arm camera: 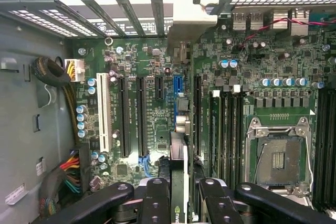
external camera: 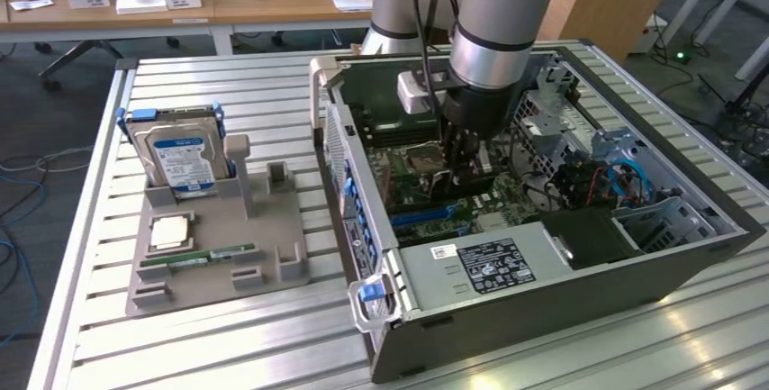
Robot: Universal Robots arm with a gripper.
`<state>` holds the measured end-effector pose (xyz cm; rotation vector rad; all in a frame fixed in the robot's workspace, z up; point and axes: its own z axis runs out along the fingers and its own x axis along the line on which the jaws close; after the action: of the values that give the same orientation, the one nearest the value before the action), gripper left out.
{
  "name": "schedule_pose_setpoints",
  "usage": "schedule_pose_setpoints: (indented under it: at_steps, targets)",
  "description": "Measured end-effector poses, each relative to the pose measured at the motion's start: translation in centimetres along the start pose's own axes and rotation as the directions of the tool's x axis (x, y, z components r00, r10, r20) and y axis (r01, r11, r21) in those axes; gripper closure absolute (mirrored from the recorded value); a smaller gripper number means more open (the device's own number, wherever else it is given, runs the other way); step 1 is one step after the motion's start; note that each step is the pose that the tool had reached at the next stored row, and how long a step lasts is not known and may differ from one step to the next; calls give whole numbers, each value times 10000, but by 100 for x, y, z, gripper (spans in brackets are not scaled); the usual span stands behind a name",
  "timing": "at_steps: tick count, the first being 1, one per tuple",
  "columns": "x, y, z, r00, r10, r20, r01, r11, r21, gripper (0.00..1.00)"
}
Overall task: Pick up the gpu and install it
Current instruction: 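Insert the gpu into the slot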
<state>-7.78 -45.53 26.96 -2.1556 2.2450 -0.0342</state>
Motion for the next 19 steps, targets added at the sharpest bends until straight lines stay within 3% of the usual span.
schedule_pose_setpoints:
  at_steps: [19]
  targets:
    - [2, 36, -1, 10000, 0, 0, 0, 10000, 0, 74]
